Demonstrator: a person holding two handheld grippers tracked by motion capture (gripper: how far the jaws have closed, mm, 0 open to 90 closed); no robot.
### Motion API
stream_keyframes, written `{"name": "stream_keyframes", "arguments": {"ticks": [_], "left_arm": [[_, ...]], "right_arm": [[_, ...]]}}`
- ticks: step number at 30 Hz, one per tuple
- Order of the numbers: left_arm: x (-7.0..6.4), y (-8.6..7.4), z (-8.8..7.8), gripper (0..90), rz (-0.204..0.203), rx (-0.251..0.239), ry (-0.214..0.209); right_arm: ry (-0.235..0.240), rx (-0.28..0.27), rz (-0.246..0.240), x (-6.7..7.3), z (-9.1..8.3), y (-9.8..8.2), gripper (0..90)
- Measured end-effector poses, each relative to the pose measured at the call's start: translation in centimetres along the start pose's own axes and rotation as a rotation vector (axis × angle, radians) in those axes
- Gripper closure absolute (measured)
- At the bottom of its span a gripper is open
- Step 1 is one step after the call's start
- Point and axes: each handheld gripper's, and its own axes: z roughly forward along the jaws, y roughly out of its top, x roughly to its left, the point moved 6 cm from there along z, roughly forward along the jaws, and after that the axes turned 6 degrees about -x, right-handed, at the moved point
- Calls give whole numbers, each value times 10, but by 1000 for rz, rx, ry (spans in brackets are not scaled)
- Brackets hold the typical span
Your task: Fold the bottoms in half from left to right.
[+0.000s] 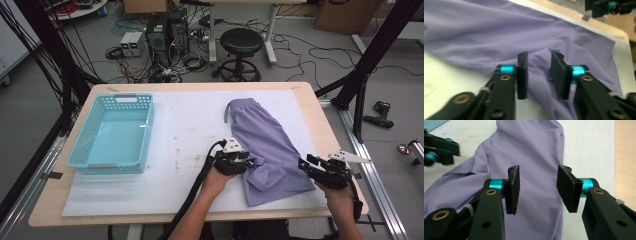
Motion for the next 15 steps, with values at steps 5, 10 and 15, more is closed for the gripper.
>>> {"name": "stream_keyframes", "arguments": {"ticks": [5, 10, 15], "left_arm": [[-5, -11, 19, 669, 77, 105, 52], [-3, -13, 17, 879, 96, 126, 92], [3, -4, -3, 882, 0, 22, 48]], "right_arm": [[0, -5, 6, -3, -1, -1, 544], [-1, -11, 9, -4, -2, 0, 544], [1, -13, 7, -3, -3, 1, 545]]}}
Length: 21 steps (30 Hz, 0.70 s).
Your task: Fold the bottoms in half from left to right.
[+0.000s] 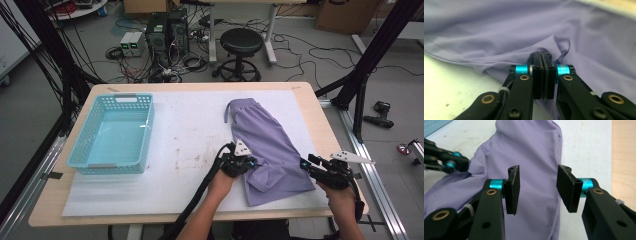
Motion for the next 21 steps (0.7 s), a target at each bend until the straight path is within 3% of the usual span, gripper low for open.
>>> {"name": "stream_keyframes", "arguments": {"ticks": [2, 5, 9, 11, 13, 16, 21], "left_arm": [[8, 1, -13, 882, -20, -23, 8], [26, -3, -35, 882, -94, -70, 33], [52, -16, -62, 882, -153, -59, 105], [63, -25, -71, 875, -202, -44, 150], [70, -28, -76, 747, -248, -32, 170], [74, -25, -80, 649, -255, -65, 202], [70, -27, -71, 602, -259, -55, 164]], "right_arm": [[-1, 0, 0, 1, 0, 0, 545], [3, 2, -4, 3, 1, 0, 545], [10, 3, -13, 7, 2, 1, 545], [13, 7, -13, 9, 2, 1, 545], [13, 7, -17, 10, 3, 1, 545], [12, 9, -13, 9, 3, 1, 545], [25, 46, -21, 7, 7, -6, 621]]}}
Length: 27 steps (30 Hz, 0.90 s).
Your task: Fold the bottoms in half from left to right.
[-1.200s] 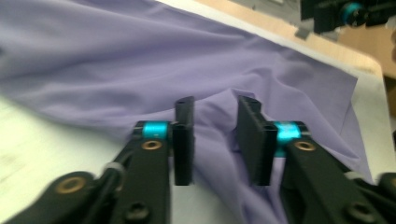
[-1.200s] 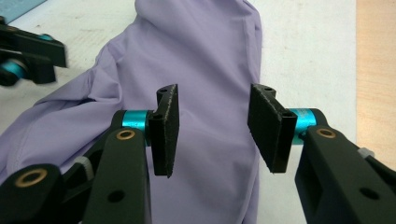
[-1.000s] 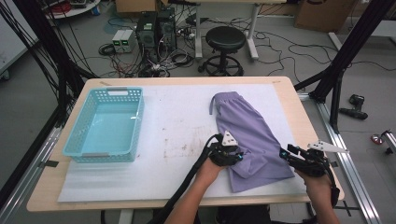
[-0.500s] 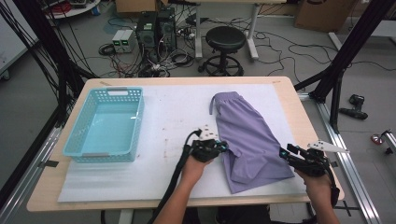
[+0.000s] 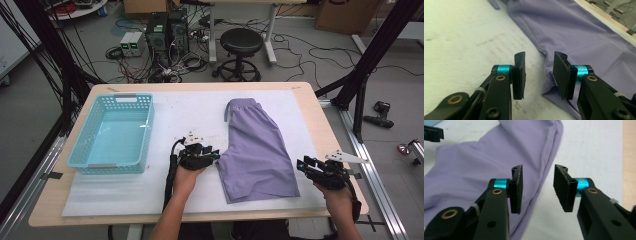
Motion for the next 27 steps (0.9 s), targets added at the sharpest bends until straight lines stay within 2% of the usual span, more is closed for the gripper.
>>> {"name": "stream_keyframes", "arguments": {"ticks": [3, 6, 8, 9, 10, 11, 12, 14, 16, 18, 21, 22, 24, 27], "left_arm": [[-3, -2, 7, 577, -11, 5, -22], [-5, -8, 15, 599, 2, 56, -24], [-5, -14, 18, 718, 31, 114, -11], [-5, -14, 18, 812, 42, 115, 1], [-6, -13, 19, 859, 44, 102, 18], [-5, -12, 19, 878, 54, 98, 36], [-3, -10, 19, 880, 55, 93, 53], [-1, -10, 19, 881, 40, 79, 55], [2, -10, 20, 880, 32, 83, 71], [3, -10, 20, 879, 22, 81, 94], [3, -9, 20, 874, 29, 81, 99], [3, -9, 19, 856, 32, 73, 101], [6, -6, 15, 764, 32, 46, 110], [7, 0, 6, 699, 24, -2, 68]], "right_arm": [[13, 42, -10, 1, 7, -8, 640], [31, 72, -28, 5, 16, -13, 651], [24, 97, -60, 8, 23, -15, 682], [-1, 118, -82, 8, 27, -17, 716], [-34, 138, -96, 6, 30, -18, 786], [-45, 148, -95, 5, 33, -18, 831], [-38, 148, -95, 5, 35, -17, 896], [-25, 129, -102, 8, 38, -11, 898], [-49, 125, -121, 7, 41, -6, 899], [-70, 129, -117, 4, 46, -4, 899], [-100, 139, -115, 1, 54, -5, 894], [-108, 135, -110, 1, 55, -5, 857], [-98, 125, -99, 3, 52, -5, 784], [-70, 91, -102, 6, 39, -4, 724]]}}
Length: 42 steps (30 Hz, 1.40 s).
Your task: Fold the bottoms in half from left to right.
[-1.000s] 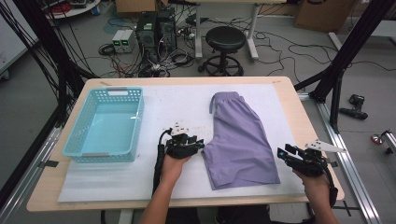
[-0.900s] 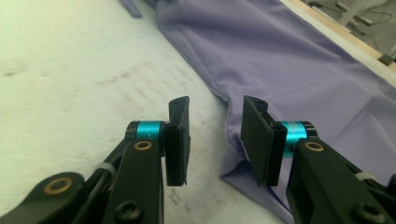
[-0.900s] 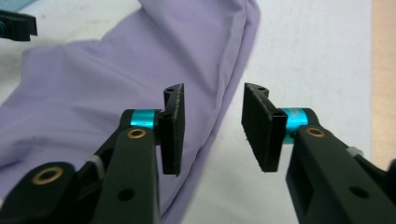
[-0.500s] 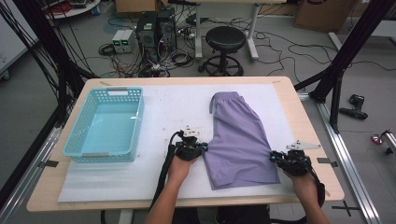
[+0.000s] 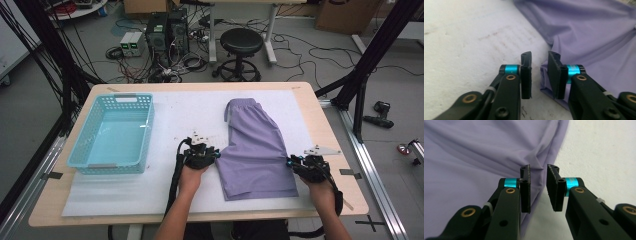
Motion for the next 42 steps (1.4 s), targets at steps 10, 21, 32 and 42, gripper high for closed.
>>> {"name": "stream_keyframes", "arguments": {"ticks": [10, 21, 32, 42], "left_arm": [[6, 12, -40, 637, 22, -162, -60], [21, 3, -66, 617, 22, -202, -73], [20, 2, -75, 615, 24, -222, -85], [16, 4, -73, 688, 30, -216, -103]], "right_arm": [[117, -27, -61, 22, -33, -13, 724], [67, 109, -209, 28, -34, -35, 900], [108, 57, -139, 31, -55, -30, 835], [361, -3, -215, 92, -21, -12, 812]]}}
